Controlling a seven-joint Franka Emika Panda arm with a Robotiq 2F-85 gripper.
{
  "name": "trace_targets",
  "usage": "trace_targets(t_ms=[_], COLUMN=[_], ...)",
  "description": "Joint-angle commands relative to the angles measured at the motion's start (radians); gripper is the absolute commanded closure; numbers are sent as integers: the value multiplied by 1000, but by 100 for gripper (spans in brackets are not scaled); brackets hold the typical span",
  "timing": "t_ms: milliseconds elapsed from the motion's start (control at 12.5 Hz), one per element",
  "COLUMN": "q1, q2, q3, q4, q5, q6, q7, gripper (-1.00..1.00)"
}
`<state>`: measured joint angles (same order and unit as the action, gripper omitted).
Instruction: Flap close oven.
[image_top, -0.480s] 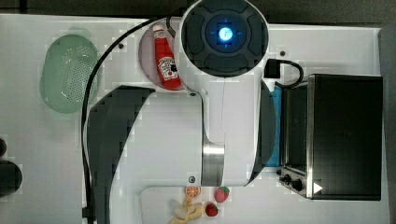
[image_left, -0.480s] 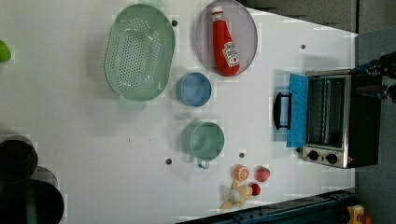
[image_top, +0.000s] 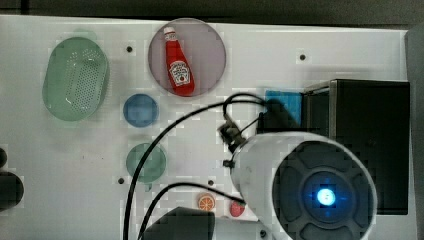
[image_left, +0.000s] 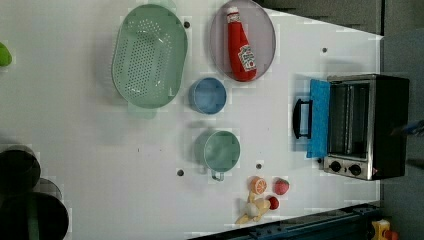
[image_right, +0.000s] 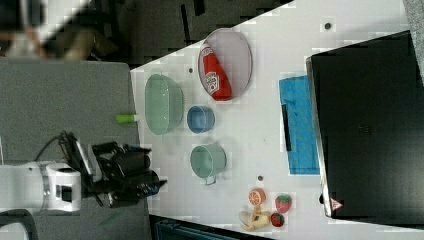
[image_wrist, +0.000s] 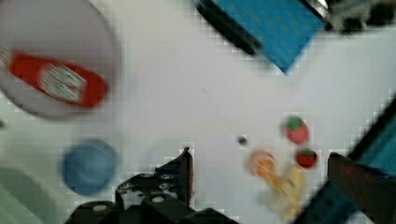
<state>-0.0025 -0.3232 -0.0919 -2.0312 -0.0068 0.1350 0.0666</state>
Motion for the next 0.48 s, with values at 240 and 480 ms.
trace_targets(t_ms=[240,480], q1=[14,24], q2=[272,415], q3=[46,81], q4=[4,11], q5=[-28,-159], q6=[149,239], q7=[-53,-85], gripper=[-100,-100])
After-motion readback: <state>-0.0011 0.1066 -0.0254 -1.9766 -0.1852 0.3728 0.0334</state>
